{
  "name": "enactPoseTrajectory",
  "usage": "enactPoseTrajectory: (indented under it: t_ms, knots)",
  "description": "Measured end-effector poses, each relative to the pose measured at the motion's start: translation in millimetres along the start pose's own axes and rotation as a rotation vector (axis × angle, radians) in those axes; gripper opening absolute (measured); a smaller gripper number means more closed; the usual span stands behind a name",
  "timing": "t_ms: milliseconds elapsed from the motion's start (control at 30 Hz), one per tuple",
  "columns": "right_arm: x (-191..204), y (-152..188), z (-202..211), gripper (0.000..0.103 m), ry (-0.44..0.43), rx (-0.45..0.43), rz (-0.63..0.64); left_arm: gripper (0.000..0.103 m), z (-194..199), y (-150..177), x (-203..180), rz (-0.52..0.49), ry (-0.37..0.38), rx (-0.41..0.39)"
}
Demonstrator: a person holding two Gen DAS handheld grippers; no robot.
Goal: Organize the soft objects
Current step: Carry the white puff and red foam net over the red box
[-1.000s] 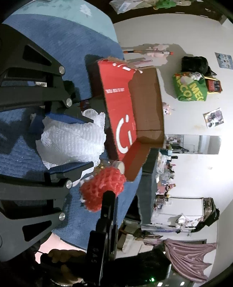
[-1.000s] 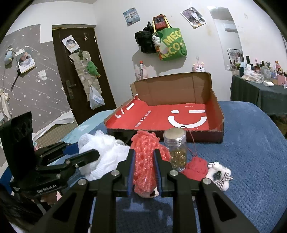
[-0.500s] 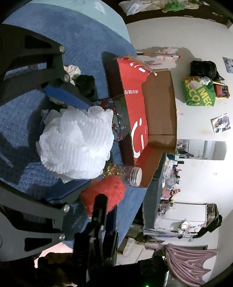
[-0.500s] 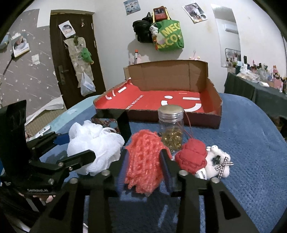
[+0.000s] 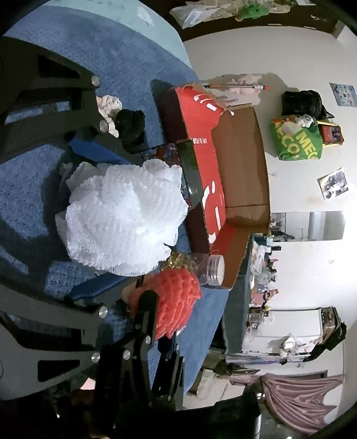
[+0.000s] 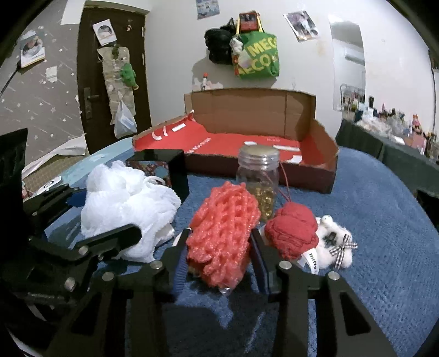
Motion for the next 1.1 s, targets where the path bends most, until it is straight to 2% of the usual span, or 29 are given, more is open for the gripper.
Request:
enactPoseTrajectory:
  t_ms: [267, 467, 833, 1100]
  knots:
    - [6.7, -6.5, 12.6, 0.042, -0.025, -0.047, 0.011, 0.055, 10.6, -7.5, 0.7, 0.000, -0.008, -0.024]
    - [8.0, -19.3, 26.6, 0.042, -0.040, -0.090, 0.001, 0.053, 28.7, -25.6, 9.1, -0.003, -0.026, -0.082]
    - [5.3, -69.3, 39.4, 0.042, -0.033, -0.170, -0.001, 0.053, 38.5, -67.5, 40.2, -0.006, -0.067, -0.158]
    - [1.0, -118.8, 19.0, 0.042, -0.053, -0.172, 0.009, 0.053, 16.4, -105.9, 74.2, -0.014, -0.073, -0.179]
Point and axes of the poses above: each gripper's, at about its wrist camera, not at the fingertips, and z roughly against the way its jaws point, x to its left, y to its underside, the point moved 4 cm from there along -z, roughly the way its jaws point, and after that the axes turned 15 degrees about -z, right-handed, at the moved point
